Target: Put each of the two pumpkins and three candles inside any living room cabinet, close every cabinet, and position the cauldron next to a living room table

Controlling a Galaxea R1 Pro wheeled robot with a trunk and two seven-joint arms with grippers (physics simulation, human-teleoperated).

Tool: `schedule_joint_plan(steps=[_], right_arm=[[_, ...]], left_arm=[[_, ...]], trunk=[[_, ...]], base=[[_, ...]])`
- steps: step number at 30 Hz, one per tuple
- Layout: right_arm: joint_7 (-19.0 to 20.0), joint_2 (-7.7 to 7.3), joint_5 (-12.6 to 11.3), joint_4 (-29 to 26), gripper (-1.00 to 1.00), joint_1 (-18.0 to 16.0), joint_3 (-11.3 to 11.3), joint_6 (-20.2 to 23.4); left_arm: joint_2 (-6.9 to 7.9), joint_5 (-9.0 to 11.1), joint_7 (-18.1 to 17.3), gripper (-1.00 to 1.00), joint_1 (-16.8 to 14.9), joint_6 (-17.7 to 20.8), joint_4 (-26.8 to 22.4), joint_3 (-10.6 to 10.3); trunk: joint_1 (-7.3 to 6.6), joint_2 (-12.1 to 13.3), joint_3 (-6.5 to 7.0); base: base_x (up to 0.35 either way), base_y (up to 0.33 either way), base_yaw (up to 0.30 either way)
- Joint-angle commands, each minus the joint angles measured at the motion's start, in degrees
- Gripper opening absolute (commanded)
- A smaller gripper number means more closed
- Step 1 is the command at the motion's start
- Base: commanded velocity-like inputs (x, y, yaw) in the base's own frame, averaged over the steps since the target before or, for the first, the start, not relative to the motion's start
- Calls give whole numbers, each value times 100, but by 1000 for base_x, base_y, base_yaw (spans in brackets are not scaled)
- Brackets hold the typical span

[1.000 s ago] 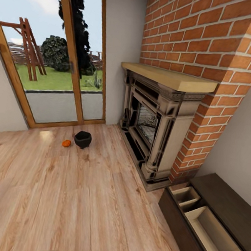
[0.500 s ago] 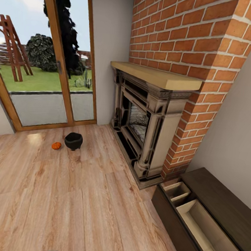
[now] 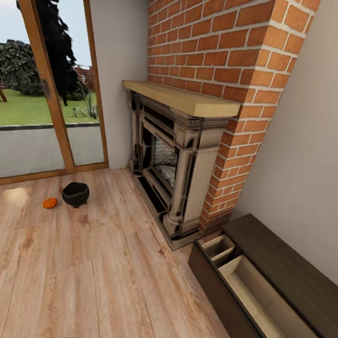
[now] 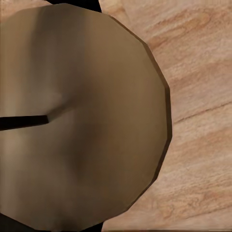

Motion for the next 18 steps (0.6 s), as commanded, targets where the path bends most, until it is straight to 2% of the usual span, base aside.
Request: schedule_joint_plan(steps=[1, 18], right_arm=[[-4, 0, 1, -1, -100, -3, 2, 0], [-4, 0, 1, -1, -100, -3, 2, 0]], left_arm=[[0, -3, 6, -100, 0, 0, 0, 0], [0, -5, -3, -100, 0, 0, -3, 0]], trunk=[[0, 0, 0], [0, 0, 26]], base=[[0, 0, -284], [0, 0, -284]])
